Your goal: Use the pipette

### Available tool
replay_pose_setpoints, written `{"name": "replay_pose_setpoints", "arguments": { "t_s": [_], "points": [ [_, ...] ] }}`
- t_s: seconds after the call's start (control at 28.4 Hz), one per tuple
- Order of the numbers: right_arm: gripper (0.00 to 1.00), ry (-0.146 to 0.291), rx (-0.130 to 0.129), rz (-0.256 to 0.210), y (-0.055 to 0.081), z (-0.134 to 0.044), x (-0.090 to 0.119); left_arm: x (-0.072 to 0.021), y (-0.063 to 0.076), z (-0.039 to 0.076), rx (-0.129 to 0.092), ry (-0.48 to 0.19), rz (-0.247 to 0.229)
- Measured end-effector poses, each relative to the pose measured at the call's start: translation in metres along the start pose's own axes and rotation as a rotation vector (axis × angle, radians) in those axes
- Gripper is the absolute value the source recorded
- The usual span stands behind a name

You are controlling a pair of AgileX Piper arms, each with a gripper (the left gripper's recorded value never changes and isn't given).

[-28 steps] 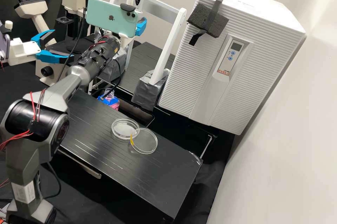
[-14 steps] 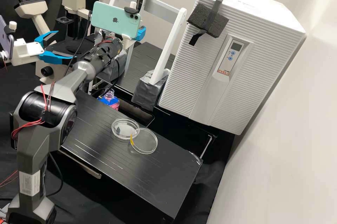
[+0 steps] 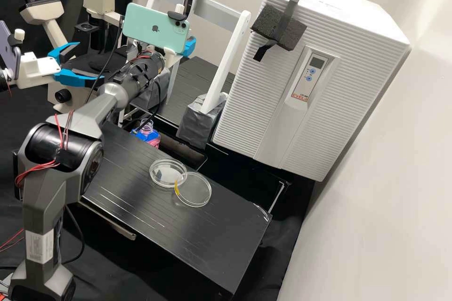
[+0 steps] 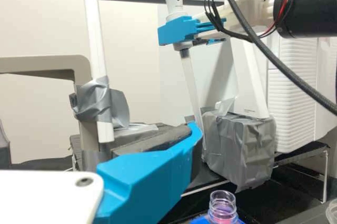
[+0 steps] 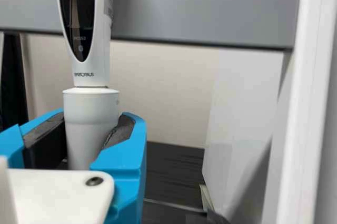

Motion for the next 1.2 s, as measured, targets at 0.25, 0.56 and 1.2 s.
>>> {"name": "replay_pose_setpoints", "arguments": {
  "t_s": [0.25,0.56,1.2],
  "points": [
    [0.0,-0.012,0.03,0.0,-0.001,0.0043,-0.0036,0.0009,0.0001,0.0034,-0.001,-0.011,-0.003],
    [0.0,-0.01,0.027,0.0,-0.0009,0.0041,-0.0036,0.0009,0.0001,0.0034,-0.001,-0.011,-0.003],
    [1.0,-0.039,0.007,0.022,-0.0007,0.0065,-0.0029,-0.0011,-0.0028,0.0028,-0.001,-0.009,-0.014]
  ]
}}
